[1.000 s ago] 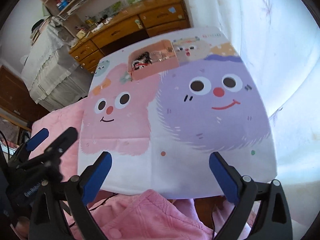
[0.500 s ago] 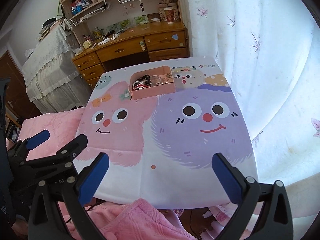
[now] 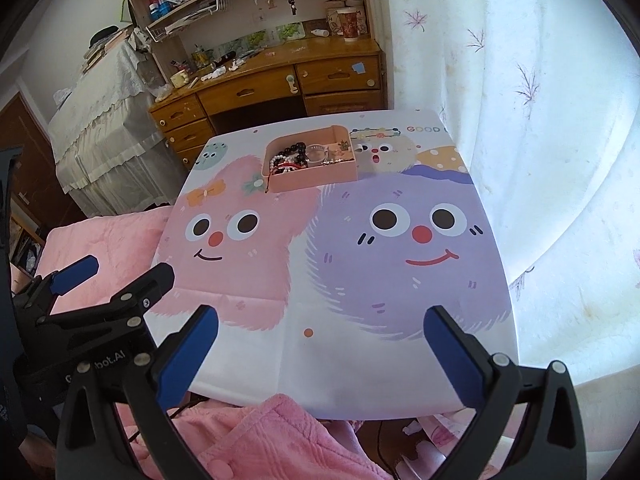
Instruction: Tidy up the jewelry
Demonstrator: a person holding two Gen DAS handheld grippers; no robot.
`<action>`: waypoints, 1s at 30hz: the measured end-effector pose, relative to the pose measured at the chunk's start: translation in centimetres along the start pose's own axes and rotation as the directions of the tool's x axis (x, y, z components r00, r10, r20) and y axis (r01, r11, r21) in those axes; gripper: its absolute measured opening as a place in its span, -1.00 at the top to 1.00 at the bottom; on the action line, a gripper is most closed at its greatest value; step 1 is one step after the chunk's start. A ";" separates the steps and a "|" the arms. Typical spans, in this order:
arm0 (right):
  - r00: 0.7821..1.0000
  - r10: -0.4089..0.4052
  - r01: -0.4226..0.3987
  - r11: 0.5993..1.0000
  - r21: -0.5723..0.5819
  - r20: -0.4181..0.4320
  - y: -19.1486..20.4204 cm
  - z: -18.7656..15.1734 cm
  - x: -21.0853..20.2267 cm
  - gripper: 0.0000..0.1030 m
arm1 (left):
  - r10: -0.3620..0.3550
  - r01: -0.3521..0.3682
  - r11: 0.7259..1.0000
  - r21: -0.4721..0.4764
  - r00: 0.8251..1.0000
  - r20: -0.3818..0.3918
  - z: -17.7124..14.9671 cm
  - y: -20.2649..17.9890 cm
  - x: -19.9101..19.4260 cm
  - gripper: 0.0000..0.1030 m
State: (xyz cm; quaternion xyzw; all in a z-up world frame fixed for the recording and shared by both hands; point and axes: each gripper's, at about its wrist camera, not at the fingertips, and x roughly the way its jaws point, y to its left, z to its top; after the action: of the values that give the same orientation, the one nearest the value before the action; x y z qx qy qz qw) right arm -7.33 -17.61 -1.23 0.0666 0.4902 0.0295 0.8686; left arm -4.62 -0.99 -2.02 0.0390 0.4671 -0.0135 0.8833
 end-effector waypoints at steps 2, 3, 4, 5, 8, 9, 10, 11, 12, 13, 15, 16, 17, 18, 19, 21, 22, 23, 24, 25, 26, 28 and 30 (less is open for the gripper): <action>1.000 -0.002 0.002 1.000 -0.005 -0.001 0.0 0.1 0.1 -1.00 | 0.005 -0.005 1.000 0.000 1.000 -0.001 0.1 0.0 0.1 -0.98; 1.000 -0.002 0.002 1.000 -0.006 -0.001 0.1 0.1 0.1 -1.00 | 0.008 -0.008 1.000 0.000 1.000 -0.003 0.1 0.0 0.1 -0.98; 1.000 0.001 -0.001 1.000 -0.006 -0.005 0.0 0.2 0.2 -1.00 | 0.009 -0.009 1.000 0.000 1.000 -0.003 0.0 -0.1 0.2 -0.98; 1.000 0.002 -0.003 1.000 -0.005 -0.008 0.1 0.2 0.3 -1.00 | 0.012 -0.012 1.000 -0.001 1.000 -0.005 0.0 -0.1 0.2 -0.98; 1.000 0.004 -0.004 1.000 -0.007 -0.016 0.0 0.2 0.5 -1.00 | 0.015 -0.015 1.000 -0.003 1.000 -0.008 0.1 -0.1 0.3 -0.98; 1.000 0.003 -0.003 1.000 -0.008 -0.017 0.1 0.2 0.5 -1.00 | 0.016 -0.016 1.000 -0.002 1.000 -0.007 0.1 -0.1 0.3 -0.98; 1.000 0.001 -0.001 1.000 -0.010 -0.018 0.1 0.2 0.6 -1.00 | 0.014 -0.014 1.000 -0.002 1.000 -0.005 0.1 -0.1 0.3 -0.98; 1.000 0.000 0.000 1.000 -0.010 -0.020 0.1 0.3 0.6 -1.00 | 0.013 -0.013 1.000 -0.002 1.000 -0.003 0.1 -0.1 0.3 -0.98; 1.000 -0.002 0.002 1.000 -0.010 -0.020 0.0 0.2 0.6 -1.00 | 0.011 -0.011 1.000 -0.002 1.000 -0.001 0.2 -0.1 0.4 -0.98; 1.000 -0.006 0.005 1.000 -0.011 -0.021 0.0 0.2 0.6 -1.00 | 0.010 -0.010 1.000 -0.003 1.000 -0.001 0.2 -0.1 0.4 -0.98; 1.000 -0.014 0.014 1.000 -0.012 -0.024 0.0 0.2 0.5 -1.00 | 0.002 -0.002 1.000 -0.002 1.000 -0.004 0.3 -0.2 0.5 -0.98; 1.000 -0.018 0.017 1.000 -0.012 -0.025 -0.1 0.1 0.5 -1.00 | -0.002 0.002 1.000 0.000 1.000 -0.005 0.4 -0.3 0.5 -0.98; 0.999 -0.024 0.023 1.000 -0.011 -0.027 -0.2 0.1 0.5 -1.00 | -0.004 0.004 1.000 0.004 1.000 -0.005 0.5 -0.4 0.5 -0.98; 0.999 -0.028 0.028 1.000 -0.009 -0.027 -0.3 0.1 0.5 -1.00 | -0.007 0.007 1.000 0.010 1.000 -0.004 0.5 -0.5 0.5 -0.98; 0.999 -0.030 0.029 1.000 -0.005 -0.026 -0.5 0.1 0.4 -1.00 | -0.007 0.008 1.000 0.013 1.000 -0.003 0.6 -0.8 0.5 -0.98; 0.999 -0.036 0.036 0.999 0.003 -0.023 -0.7 0.0 0.3 -1.00 | -0.010 0.010 1.000 0.023 1.000 0.001 0.6 -1.1 0.4 -0.98; 0.999 -0.039 0.039 0.999 0.006 -0.021 -0.8 0.0 0.2 -1.00 | -0.012 0.012 1.000 0.026 1.000 0.001 0.7 -1.2 0.5 -0.98; 0.999 -0.042 0.042 0.999 0.009 -0.020 -0.9 -0.1 0.2 -1.00 | -0.014 0.014 0.999 0.029 1.000 0.001 0.7 -1.3 0.5 -0.98; 0.999 -0.043 0.043 0.999 0.011 -0.020 -1.0 -0.1 0.2 -1.00 | -0.014 0.014 0.999 0.031 1.000 0.000 0.7 -1.3 0.5 -0.98; 0.999 -0.044 0.044 0.999 0.012 -0.021 -1.0 -0.1 0.2 -1.00 | -0.015 0.015 0.999 0.032 1.000 0.000 0.8 -1.4 0.5 -0.98; 0.999 -0.044 0.044 0.999 0.015 -0.021 -1.1 -0.1 0.1 -1.00 | -0.015 0.015 0.999 0.034 1.000 0.000 0.8 -1.4 0.5 -0.98; 0.999 -0.041 0.041 0.999 0.020 -0.018 -1.2 -0.1 0.1 -1.00 | -0.013 0.013 0.999 0.039 1.000 0.002 0.8 -1.4 0.4 -0.98; 0.999 -0.040 0.040 0.999 0.026 -0.012 -1.2 -0.2 -0.1 -1.00 | -0.010 0.010 0.999 0.044 1.000 0.004 0.7 -1.4 0.3 -0.98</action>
State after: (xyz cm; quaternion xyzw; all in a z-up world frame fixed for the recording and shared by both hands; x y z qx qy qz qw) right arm -7.58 -18.81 -1.44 0.0678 0.4968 0.0063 0.8652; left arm -3.93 -2.47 -1.98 0.0560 0.4650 -0.0281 0.8831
